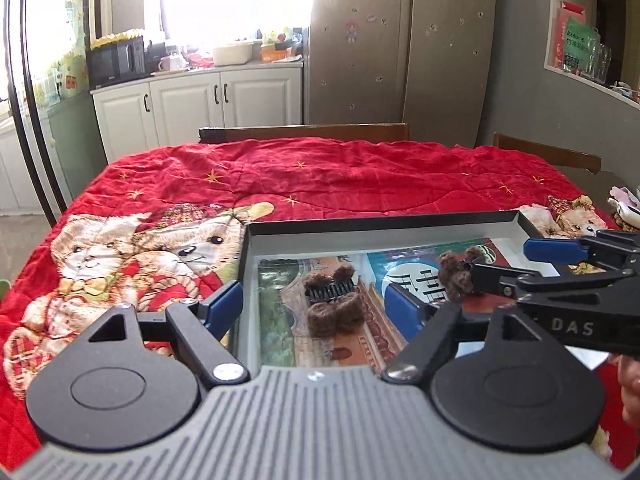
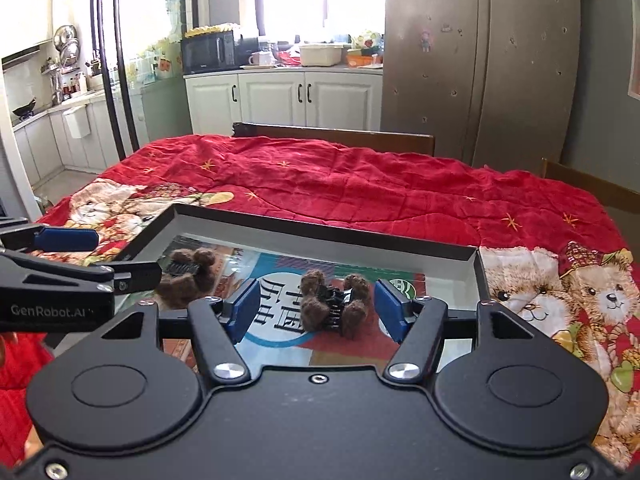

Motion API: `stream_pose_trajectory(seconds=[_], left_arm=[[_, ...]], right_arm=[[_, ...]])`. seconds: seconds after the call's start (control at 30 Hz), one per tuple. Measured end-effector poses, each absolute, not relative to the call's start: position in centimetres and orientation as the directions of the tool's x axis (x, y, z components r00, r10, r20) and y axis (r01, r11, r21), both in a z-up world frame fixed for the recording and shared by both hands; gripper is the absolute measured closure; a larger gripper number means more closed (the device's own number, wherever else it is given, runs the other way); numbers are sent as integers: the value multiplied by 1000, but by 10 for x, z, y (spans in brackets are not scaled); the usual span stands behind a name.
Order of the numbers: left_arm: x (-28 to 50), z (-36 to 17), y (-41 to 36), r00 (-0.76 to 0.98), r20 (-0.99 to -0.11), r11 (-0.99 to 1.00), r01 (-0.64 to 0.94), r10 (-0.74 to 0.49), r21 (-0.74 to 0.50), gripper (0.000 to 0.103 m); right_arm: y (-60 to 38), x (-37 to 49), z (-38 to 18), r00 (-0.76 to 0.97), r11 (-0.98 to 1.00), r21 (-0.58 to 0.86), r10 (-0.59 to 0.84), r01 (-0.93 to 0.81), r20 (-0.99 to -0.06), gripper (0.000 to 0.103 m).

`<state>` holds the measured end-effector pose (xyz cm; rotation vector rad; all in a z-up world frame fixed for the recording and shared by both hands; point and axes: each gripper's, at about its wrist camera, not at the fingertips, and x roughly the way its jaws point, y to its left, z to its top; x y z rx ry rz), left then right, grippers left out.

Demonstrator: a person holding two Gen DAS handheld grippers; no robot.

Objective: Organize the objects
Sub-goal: 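Open the left gripper to drop its clip in the box while the right gripper releases its clip, then withdraw both grippers from the box toward the remaining items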

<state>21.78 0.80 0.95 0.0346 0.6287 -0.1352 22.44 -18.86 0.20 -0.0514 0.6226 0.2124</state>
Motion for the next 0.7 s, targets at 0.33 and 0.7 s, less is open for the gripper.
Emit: stream_pose_trajectory(seconds=[0.33,0.7], left_arm=[[168,21,26,817,-560,983,181,-137,24,14],[113,19,48,813,-546,965,261,-202,31,9]], right_arm=[[-200,168,20,801,968,6,212,-251,-560,42],[-223,100,30,805,967,5,215,-255,-554,42]])
